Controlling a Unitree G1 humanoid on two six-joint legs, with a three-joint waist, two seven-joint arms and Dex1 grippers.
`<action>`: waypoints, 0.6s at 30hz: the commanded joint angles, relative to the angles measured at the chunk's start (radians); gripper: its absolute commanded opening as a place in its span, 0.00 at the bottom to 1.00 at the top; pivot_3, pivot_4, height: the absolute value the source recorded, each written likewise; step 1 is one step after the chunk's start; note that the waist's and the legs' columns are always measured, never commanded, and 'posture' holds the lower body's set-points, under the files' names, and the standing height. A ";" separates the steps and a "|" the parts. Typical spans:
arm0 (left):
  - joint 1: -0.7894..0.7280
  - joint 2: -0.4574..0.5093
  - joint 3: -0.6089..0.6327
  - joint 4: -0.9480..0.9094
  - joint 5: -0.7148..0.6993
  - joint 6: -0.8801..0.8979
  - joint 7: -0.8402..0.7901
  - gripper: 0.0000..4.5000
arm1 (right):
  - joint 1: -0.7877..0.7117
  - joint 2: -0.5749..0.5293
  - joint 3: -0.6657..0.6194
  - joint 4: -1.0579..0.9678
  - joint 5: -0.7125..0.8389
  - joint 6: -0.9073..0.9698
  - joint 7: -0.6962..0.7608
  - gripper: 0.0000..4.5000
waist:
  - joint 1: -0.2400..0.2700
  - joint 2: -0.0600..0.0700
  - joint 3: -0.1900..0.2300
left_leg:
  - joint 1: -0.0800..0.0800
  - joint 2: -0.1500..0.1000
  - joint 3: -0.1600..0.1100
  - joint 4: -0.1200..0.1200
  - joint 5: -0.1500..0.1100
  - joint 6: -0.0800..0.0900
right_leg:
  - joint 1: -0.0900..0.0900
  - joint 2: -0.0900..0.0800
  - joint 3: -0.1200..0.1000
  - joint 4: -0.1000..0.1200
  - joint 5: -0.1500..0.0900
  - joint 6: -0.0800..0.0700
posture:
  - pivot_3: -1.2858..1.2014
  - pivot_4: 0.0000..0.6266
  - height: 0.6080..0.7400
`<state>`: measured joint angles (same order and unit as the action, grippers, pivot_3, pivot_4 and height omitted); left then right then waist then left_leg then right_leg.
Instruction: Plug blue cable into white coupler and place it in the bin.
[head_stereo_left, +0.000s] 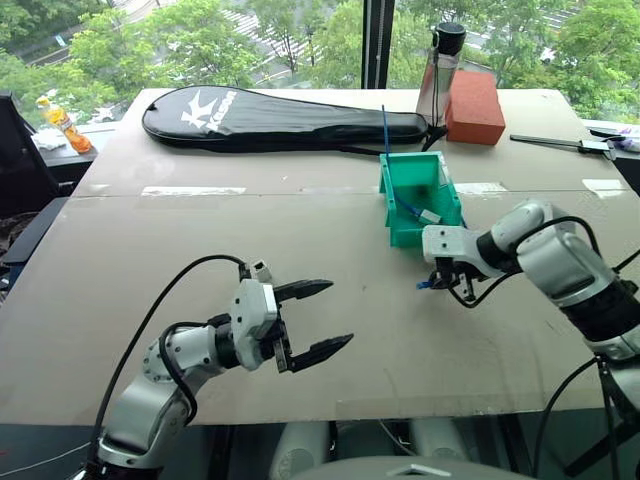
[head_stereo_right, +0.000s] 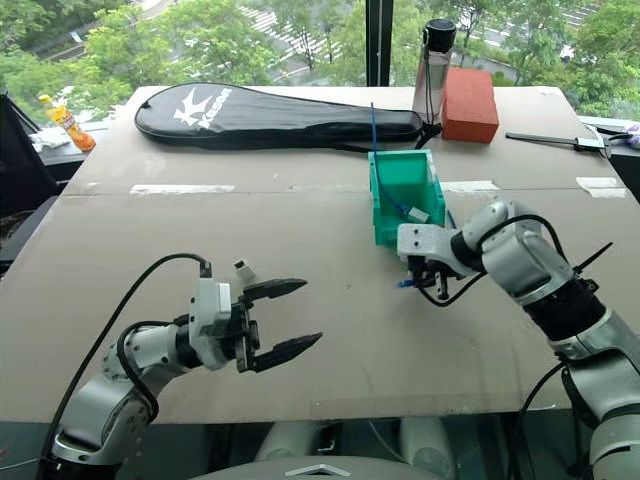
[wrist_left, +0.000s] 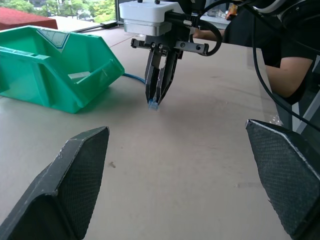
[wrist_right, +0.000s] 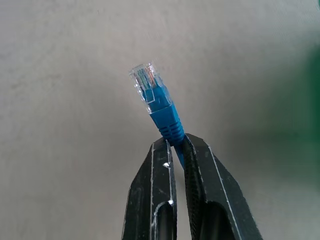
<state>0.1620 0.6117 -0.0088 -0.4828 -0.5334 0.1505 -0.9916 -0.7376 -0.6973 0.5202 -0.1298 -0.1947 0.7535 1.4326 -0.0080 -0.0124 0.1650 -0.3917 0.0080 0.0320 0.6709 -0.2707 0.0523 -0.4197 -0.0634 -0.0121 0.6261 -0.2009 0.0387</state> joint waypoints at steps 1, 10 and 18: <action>0.007 0.005 0.016 0.004 -0.005 -0.025 -0.021 1.00 | -0.007 0.054 0.055 -0.069 -0.010 0.068 -0.058 0.01 | 0.000 0.000 0.000 | -0.001 0.000 0.000 0.000 0.000 0.000 | -0.001 0.000 0.000 0.000 0.000 0.000 | 0.52 0.24 1.00; -0.035 0.004 -0.012 0.062 0.062 -0.051 -0.022 1.00 | 0.016 0.075 -0.009 -0.065 0.033 0.056 -0.152 0.73 | 0.001 -0.001 -0.002 | -0.003 -0.001 -0.002 0.001 0.000 0.000 | -0.002 0.003 -0.002 0.001 0.000 0.000 | 0.52 0.24 1.00; -0.207 0.003 -0.144 0.144 0.205 0.036 0.018 1.00 | 0.314 0.042 -0.483 -0.325 0.414 -0.012 -0.135 0.98 | 0.031 -0.002 -0.002 | -0.006 -0.002 -0.006 0.001 0.000 0.000 | -0.002 0.005 -0.004 -0.001 0.002 0.004 | 0.52 0.24 1.00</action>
<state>-0.0245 0.6132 -0.1319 -0.3399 -0.3422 0.1715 -0.9649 -0.4666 -0.6454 0.1265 -0.4070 0.1440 0.7668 1.2893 0.0230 -0.0141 0.1634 -0.3982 0.0054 0.0246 0.6715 -0.2707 0.0524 -0.4210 -0.0586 -0.0180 0.6251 -0.1988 0.0427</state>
